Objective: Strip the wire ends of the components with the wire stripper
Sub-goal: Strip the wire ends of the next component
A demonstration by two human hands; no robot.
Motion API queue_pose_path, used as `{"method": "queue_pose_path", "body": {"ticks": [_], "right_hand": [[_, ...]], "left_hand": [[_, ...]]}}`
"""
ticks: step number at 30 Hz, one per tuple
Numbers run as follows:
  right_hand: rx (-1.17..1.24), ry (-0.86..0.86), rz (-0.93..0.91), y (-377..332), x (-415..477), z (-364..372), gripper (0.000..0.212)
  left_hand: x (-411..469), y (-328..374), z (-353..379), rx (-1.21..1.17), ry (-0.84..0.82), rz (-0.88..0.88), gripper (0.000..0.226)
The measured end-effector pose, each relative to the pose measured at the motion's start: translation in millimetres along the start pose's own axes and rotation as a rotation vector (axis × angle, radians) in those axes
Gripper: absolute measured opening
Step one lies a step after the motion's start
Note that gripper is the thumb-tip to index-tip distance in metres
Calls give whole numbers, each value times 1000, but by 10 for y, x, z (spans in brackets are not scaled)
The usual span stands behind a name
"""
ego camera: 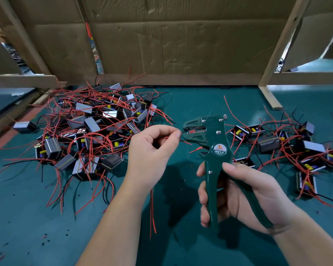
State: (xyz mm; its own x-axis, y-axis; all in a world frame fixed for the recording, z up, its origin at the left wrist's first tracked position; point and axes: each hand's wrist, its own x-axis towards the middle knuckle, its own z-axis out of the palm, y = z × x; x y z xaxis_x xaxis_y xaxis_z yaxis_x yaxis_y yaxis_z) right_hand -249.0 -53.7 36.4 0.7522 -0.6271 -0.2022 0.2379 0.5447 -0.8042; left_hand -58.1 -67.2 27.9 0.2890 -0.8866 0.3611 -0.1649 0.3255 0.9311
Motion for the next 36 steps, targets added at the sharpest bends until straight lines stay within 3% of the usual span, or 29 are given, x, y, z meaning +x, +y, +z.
{"method": "queue_pose_path", "body": {"ticks": [4, 16, 36], "right_hand": [[-15, 66, -17, 8, 13, 25, 51], [-10, 12, 3, 5, 5, 13, 51], [28, -19, 23, 13, 3, 0, 51]], "left_hand": [[9, 1, -6, 6, 5, 6, 22], [-1, -17, -15, 37, -16, 48, 8], [-6, 12, -18, 44, -18, 82, 12]]}}
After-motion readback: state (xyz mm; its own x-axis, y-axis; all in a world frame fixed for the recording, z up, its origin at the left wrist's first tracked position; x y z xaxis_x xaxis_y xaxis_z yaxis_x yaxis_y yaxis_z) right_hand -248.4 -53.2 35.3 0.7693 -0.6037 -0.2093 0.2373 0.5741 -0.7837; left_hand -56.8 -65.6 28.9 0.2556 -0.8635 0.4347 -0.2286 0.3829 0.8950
